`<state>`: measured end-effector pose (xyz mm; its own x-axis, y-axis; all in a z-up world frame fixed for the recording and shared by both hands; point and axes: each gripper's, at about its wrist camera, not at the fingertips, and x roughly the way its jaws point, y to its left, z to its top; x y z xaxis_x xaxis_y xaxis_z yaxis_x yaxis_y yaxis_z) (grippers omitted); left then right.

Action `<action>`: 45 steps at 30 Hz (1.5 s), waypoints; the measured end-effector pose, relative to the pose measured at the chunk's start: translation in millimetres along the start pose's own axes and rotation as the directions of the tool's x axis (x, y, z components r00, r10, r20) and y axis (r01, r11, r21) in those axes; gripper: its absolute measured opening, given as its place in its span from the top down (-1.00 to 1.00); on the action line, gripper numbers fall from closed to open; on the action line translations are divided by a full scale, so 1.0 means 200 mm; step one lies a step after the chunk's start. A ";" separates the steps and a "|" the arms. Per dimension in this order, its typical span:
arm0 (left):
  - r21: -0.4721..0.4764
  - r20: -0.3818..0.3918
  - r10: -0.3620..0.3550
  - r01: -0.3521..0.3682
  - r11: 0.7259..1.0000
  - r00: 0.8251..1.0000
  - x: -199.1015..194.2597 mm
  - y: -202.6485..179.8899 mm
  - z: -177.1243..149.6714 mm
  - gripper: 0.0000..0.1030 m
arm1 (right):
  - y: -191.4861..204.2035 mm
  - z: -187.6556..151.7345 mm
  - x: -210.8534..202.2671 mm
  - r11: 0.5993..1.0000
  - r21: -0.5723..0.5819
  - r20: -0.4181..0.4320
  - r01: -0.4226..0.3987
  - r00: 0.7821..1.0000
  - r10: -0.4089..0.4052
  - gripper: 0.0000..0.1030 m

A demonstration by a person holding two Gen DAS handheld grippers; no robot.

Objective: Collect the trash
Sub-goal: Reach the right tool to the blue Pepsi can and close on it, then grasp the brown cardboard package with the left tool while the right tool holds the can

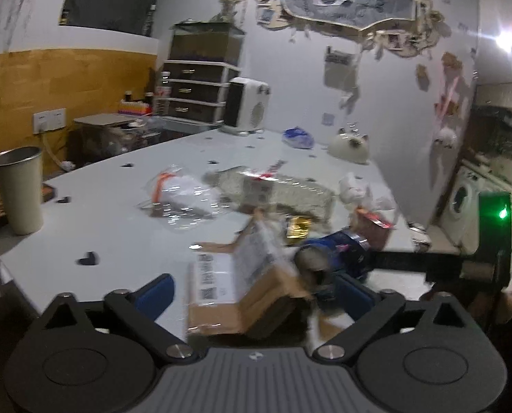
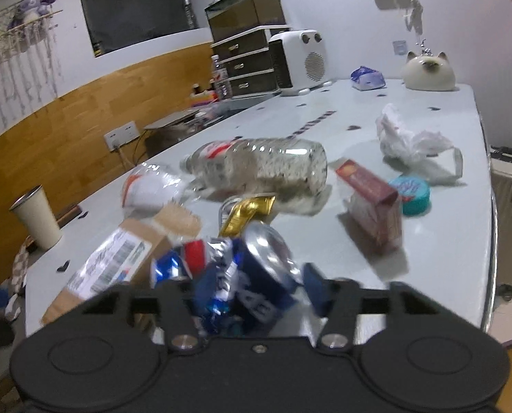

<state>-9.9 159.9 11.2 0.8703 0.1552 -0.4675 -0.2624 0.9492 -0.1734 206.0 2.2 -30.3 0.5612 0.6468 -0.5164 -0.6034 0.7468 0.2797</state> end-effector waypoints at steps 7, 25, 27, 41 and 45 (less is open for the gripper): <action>0.126 -0.070 -0.014 0.023 0.992 0.997 0.12 -0.18 -0.09 -0.68 | -0.09 -0.10 -0.14 0.998 0.059 0.026 0.021 0.999 -0.023 0.16; 0.224 0.002 0.203 -0.199 0.954 0.979 0.36 -0.24 -0.20 -0.17 | -0.14 -0.17 -0.28 0.992 0.098 0.045 0.084 0.995 -0.089 0.20; 0.204 0.008 0.180 -0.178 0.963 0.984 0.35 -0.23 -0.19 -0.07 | -0.12 -0.18 -0.28 0.992 0.089 0.045 0.090 0.995 -0.094 0.21; 0.094 0.003 0.025 -0.025 0.995 1.000 0.22 -0.21 -0.18 0.27 | -0.08 -0.19 -0.38 0.998 0.066 0.034 -0.002 0.999 0.000 -0.10; 0.088 -0.001 -0.010 0.010 0.996 1.000 0.21 -0.23 -0.19 0.28 | -0.06 -0.19 -0.38 0.999 0.054 0.023 0.001 1.000 -0.002 -0.17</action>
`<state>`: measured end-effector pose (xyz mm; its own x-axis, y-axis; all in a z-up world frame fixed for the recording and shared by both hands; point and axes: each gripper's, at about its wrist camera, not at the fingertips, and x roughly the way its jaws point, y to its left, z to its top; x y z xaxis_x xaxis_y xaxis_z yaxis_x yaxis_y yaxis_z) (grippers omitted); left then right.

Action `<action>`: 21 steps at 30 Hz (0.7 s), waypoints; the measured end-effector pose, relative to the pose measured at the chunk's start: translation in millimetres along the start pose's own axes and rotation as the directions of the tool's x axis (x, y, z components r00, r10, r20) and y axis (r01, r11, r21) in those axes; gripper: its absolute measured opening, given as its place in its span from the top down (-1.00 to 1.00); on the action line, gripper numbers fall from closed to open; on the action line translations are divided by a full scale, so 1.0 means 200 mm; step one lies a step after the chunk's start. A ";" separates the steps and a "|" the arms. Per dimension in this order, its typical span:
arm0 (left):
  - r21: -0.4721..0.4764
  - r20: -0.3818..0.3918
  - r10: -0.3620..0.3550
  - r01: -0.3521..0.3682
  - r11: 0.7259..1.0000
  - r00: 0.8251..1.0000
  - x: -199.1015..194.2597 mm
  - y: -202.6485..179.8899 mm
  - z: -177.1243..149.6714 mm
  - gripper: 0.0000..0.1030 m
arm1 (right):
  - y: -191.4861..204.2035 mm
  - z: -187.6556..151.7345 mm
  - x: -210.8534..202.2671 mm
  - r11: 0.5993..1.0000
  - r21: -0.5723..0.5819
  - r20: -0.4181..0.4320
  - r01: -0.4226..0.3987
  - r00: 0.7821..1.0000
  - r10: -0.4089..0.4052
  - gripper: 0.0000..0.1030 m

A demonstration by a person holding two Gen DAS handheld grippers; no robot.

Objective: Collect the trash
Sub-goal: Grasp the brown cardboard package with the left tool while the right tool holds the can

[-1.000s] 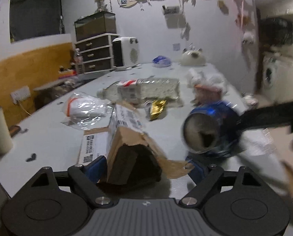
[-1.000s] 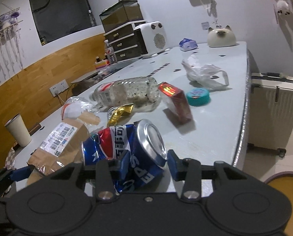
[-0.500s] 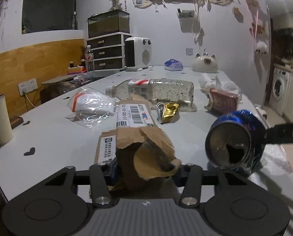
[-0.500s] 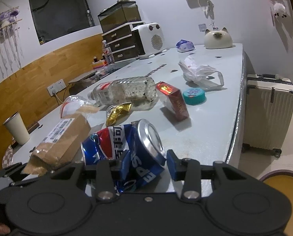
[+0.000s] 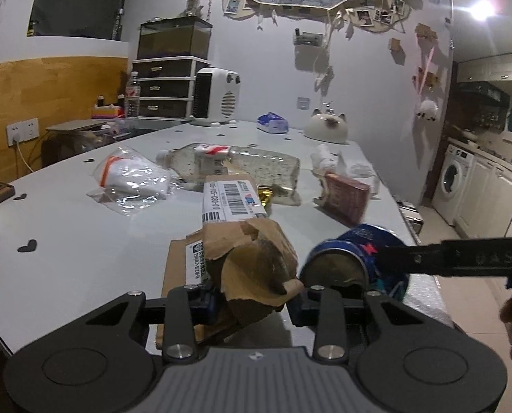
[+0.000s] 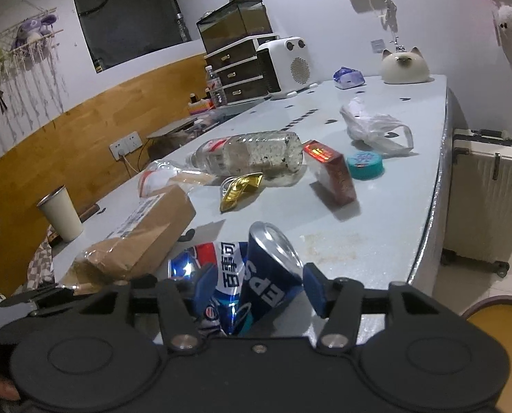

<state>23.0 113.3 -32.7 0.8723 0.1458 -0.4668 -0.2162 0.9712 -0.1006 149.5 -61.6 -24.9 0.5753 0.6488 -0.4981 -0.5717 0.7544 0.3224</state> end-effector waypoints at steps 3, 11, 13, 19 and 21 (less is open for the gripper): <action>-0.006 0.002 -0.013 0.013 1.000 1.000 -0.01 0.00 0.00 0.28 | 0.00 0.03 -0.02 1.000 0.010 0.022 -0.008 1.000 0.008 -0.69; -0.022 0.018 -0.009 0.009 1.000 1.000 -0.07 0.03 0.00 0.29 | 0.15 0.15 0.06 0.972 -0.230 -0.069 -0.051 0.997 0.036 -0.94; -0.029 0.017 -0.007 0.008 1.000 1.000 -0.08 0.04 0.00 0.30 | 0.17 0.17 0.12 0.963 -0.255 -0.145 -0.088 0.988 0.052 -0.94; -0.063 0.000 -0.016 0.016 0.998 1.000 -0.11 0.09 0.02 0.32 | 0.23 0.15 0.25 0.928 -0.362 -0.251 -0.084 0.968 -0.010 -0.93; -0.068 -0.006 -0.016 0.016 0.998 1.000 -0.12 0.10 0.03 0.32 | 0.24 0.13 0.26 0.918 -0.387 -0.266 -0.086 0.964 -0.022 -0.74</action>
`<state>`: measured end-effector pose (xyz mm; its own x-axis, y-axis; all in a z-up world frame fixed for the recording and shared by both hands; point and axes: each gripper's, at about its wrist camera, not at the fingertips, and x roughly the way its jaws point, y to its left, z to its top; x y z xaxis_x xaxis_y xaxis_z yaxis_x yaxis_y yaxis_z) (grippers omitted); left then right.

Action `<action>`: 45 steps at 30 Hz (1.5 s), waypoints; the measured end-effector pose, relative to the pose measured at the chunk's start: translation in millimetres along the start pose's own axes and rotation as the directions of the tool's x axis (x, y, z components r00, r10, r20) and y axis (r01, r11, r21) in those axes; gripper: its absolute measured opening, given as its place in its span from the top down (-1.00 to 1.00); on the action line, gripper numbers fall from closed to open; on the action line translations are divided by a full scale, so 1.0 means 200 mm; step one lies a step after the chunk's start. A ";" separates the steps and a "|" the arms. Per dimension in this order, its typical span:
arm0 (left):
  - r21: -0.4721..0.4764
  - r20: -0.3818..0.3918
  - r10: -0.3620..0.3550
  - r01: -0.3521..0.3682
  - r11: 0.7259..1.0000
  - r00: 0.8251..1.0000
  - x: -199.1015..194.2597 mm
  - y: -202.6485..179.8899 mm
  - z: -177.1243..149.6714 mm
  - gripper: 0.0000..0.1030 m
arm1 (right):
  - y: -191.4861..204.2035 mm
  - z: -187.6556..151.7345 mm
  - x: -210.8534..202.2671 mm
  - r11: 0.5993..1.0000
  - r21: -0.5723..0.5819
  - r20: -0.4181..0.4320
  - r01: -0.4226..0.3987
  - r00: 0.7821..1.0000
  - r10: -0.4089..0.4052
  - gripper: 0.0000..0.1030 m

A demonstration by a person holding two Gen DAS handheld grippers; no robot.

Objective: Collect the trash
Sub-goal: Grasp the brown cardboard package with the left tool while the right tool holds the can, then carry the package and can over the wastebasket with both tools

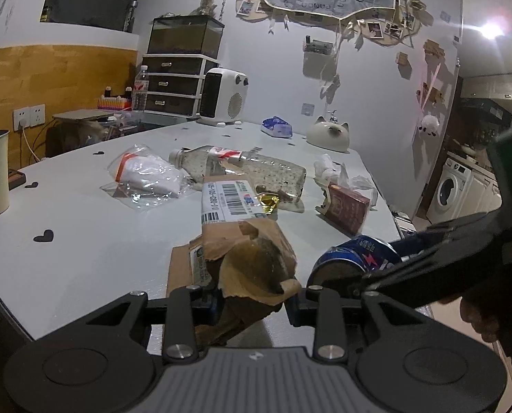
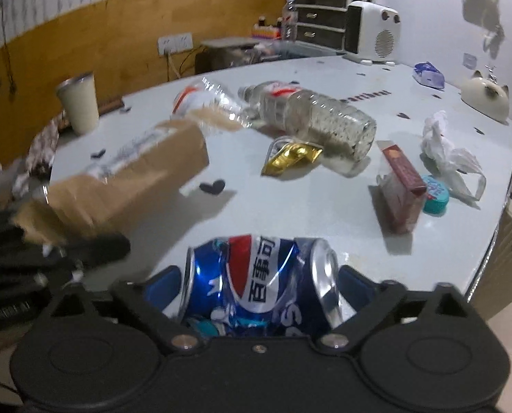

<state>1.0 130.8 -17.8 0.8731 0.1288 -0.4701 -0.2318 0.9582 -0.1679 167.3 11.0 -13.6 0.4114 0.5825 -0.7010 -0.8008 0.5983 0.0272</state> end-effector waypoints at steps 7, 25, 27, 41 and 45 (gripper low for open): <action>-0.015 -0.026 0.004 -0.005 1.000 1.000 -0.01 0.01 0.03 0.33 | 0.04 -0.03 -0.10 1.000 0.003 0.063 0.020 0.998 -0.020 -0.66; -0.001 -0.007 -0.006 0.006 1.000 1.000 -0.11 -0.04 0.07 0.40 | 0.00 -0.18 -0.40 0.981 0.173 0.205 0.091 0.971 -0.127 -0.54; 0.001 -0.007 -0.009 0.009 1.000 1.000 -0.12 -0.05 0.07 0.40 | 0.01 -0.20 -0.41 0.979 0.180 0.210 0.095 0.969 -0.133 -0.54; 0.038 0.012 -0.009 0.008 0.999 1.000 -0.09 -0.12 0.13 0.47 | -0.06 -0.22 -0.45 0.966 0.234 0.240 0.114 0.956 -0.171 -0.55; 0.075 0.030 -0.025 0.022 0.997 0.999 -0.07 -0.20 0.18 0.47 | -0.12 -0.23 -0.50 0.956 0.262 0.256 0.136 0.945 -0.205 -0.55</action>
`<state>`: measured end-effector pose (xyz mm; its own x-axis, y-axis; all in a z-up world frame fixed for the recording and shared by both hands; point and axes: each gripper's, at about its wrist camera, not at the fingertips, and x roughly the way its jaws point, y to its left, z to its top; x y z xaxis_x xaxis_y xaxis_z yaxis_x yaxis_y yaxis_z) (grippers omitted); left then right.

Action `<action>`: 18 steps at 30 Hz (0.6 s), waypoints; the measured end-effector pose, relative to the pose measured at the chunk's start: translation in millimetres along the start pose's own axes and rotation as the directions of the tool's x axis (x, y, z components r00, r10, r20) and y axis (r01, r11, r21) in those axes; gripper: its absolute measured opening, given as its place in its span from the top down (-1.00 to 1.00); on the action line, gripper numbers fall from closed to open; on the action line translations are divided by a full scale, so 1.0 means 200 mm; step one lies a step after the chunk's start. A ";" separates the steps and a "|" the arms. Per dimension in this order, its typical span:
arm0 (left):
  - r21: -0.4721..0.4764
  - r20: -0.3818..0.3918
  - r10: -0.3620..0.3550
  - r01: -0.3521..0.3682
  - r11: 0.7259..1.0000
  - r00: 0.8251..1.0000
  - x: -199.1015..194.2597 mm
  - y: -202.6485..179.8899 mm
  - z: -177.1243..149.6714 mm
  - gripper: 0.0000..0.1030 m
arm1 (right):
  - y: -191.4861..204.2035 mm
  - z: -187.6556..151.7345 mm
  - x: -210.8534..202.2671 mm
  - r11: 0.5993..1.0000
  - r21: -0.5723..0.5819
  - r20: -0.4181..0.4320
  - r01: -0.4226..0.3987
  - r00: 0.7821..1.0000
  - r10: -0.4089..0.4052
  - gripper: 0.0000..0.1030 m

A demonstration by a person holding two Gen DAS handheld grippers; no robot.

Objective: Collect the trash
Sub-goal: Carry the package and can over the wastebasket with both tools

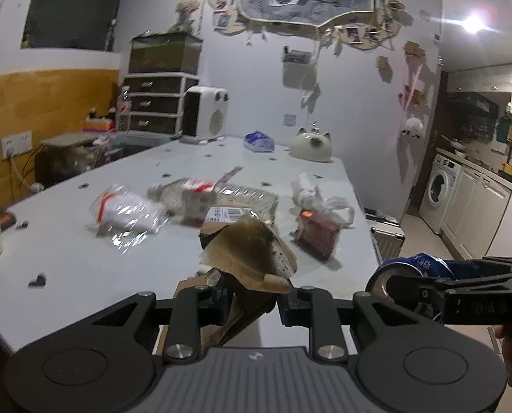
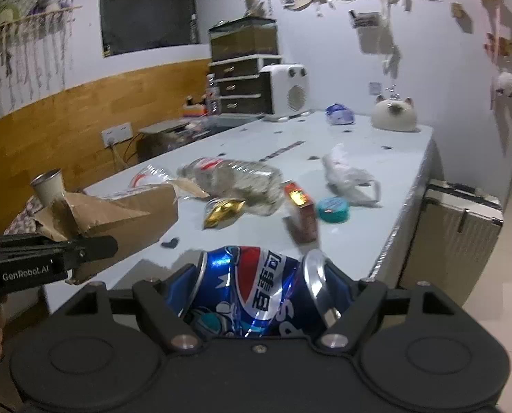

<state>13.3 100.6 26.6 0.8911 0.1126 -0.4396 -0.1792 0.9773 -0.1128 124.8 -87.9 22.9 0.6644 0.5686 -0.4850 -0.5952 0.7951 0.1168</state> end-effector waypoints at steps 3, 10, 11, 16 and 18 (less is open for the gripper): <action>0.025 0.013 -0.023 0.022 0.999 1.000 0.02 -0.07 0.04 0.47 | -0.07 0.01 -0.04 0.999 0.018 0.027 0.028 0.999 -0.029 -0.55; 0.085 0.018 -0.111 0.109 0.990 0.994 0.11 -0.31 0.11 0.48 | -0.29 0.03 -0.18 0.991 0.077 0.079 0.110 0.990 -0.116 -0.55; 0.092 0.014 -0.128 0.127 0.988 0.992 0.13 -0.35 0.12 0.48 | -0.32 0.02 -0.19 0.989 0.085 0.081 0.122 0.988 -0.129 -0.55; 0.124 -0.021 -0.214 0.215 0.969 0.977 0.24 -0.55 0.13 0.48 | -0.50 -0.03 -0.28 0.971 0.134 0.081 0.198 0.974 -0.210 -0.55; 0.136 -0.039 -0.252 0.255 0.957 0.967 0.28 -0.63 0.13 0.48 | -0.57 -0.05 -0.31 0.960 0.156 0.073 0.230 0.967 -0.244 -0.55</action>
<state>97.0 -11.9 38.2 0.8904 -0.1448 -0.4316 0.1126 0.9887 -0.0993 146.4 -216.1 30.9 0.8206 0.3715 -0.4343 -0.3480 0.9276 0.1360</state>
